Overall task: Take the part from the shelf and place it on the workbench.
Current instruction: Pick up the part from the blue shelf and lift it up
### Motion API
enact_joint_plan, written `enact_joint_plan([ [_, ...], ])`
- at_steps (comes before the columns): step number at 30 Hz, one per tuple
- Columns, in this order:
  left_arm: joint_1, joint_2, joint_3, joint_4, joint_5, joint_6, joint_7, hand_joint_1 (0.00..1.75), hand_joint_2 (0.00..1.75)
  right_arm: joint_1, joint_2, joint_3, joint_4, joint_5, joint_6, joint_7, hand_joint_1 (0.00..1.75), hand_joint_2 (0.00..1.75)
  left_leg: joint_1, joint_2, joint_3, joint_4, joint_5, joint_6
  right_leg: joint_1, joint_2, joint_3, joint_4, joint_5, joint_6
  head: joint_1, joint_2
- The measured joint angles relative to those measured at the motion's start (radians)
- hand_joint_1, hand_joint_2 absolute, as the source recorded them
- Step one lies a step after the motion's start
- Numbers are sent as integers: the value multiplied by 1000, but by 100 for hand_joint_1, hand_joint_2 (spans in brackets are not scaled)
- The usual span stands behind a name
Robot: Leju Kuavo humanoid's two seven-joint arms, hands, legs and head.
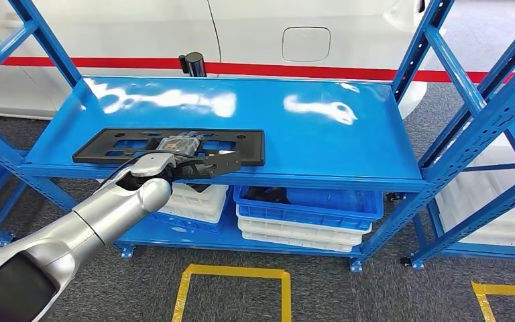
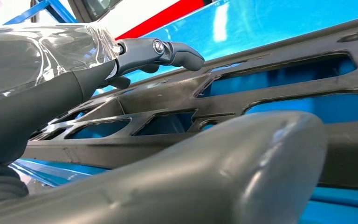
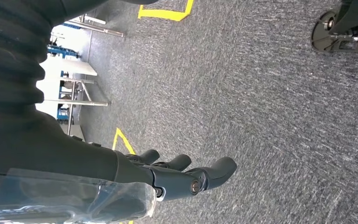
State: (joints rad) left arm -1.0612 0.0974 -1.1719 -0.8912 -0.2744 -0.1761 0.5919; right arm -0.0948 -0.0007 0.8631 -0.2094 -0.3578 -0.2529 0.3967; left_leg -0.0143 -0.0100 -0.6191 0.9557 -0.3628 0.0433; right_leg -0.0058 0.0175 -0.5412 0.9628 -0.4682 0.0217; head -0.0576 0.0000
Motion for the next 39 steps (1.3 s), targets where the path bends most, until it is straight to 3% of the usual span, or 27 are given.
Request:
enact_joint_plan([
  [1,0,0,0,1,0,-1,2,0,0,0,0,0,0,0,0,0,0,175,0,0,0,0,0,0,0,0,0,0,0,0,0,0],
  [5,0,0,0,4,3,-16,28,0,175,0,0,0,0,0,0,0,0,175,2,0,3,0,1,0,-1,0,2,0,0,0,0,0],
  [16,-9,0,0,17,10,-45,92,0,175,0,0,10,0,0,-5,2,0,175,4,0,3,0,1,0,2,0,3,1,0,0,0,0],
  [39,-20,-11,-3,48,39,-64,91,0,175,0,-3,25,0,-3,-10,-9,0,175,5,0,4,0,2,0,2,0,3,0,0,0,0,0],
])
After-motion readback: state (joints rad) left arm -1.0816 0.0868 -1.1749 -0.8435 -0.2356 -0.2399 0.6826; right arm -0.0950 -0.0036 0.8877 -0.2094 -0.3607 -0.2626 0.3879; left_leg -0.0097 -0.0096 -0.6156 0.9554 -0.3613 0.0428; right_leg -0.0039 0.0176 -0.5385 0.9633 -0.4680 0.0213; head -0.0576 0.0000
